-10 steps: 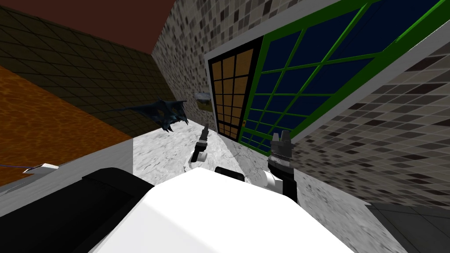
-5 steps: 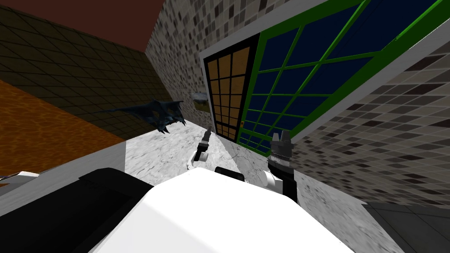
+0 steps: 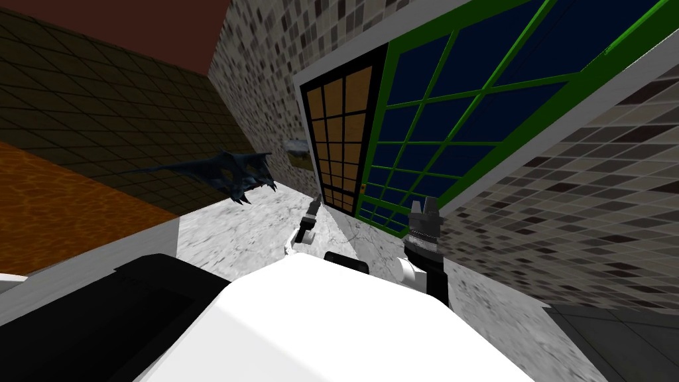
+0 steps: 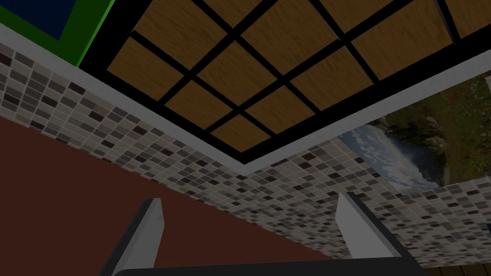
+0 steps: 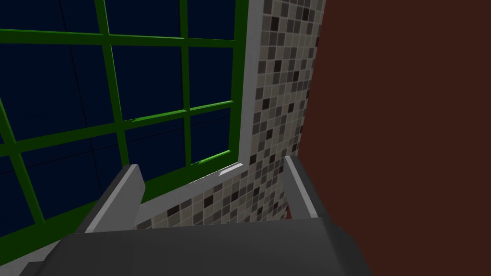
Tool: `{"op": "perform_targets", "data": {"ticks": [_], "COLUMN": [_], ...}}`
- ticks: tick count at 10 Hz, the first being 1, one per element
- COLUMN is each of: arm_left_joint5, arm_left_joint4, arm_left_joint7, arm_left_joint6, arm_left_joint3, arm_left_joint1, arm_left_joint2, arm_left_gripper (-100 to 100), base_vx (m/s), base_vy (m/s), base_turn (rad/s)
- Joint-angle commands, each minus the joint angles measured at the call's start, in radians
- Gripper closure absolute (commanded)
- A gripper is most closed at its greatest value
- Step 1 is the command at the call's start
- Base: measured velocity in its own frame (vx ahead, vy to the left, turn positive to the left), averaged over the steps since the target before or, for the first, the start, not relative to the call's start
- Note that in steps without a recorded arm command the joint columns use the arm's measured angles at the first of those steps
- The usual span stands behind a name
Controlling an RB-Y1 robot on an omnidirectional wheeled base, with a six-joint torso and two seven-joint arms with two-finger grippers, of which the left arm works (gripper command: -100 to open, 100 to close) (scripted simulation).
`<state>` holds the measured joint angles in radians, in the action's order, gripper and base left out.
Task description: Pull the door open
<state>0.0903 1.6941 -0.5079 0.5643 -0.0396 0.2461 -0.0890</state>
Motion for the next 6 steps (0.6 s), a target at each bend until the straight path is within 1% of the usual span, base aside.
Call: {"op": "perform_targets", "data": {"ticks": [1,2,3,5,6], "arm_left_joint5": [0.003,0.003,0.004,0.007,0.007], "arm_left_joint4": [-0.046,-0.046,-0.079,-0.142,-0.145], "arm_left_joint7": [-0.033,-0.033,-0.059,-0.112,-0.112], "arm_left_joint6": [0.008,0.008,0.016,0.034,0.034], "arm_left_joint3": [0.0,0.0,0.001,0.001,0.001], "arm_left_joint1": [-0.019,-0.019,-0.03,-0.052,-0.052], "arm_left_joint2": [0.0,0.0,-0.002,-0.005,-0.005], "arm_left_gripper": [-100,-100,-100,-100,-100], "base_vx": [0.058,0.044,0.048,0.095,0.065], "base_vy": [-0.033,-0.029,-0.028,-0.041,-0.031], "base_turn": [-0.035,-0.014,-0.033,-0.055,-0.009]}}
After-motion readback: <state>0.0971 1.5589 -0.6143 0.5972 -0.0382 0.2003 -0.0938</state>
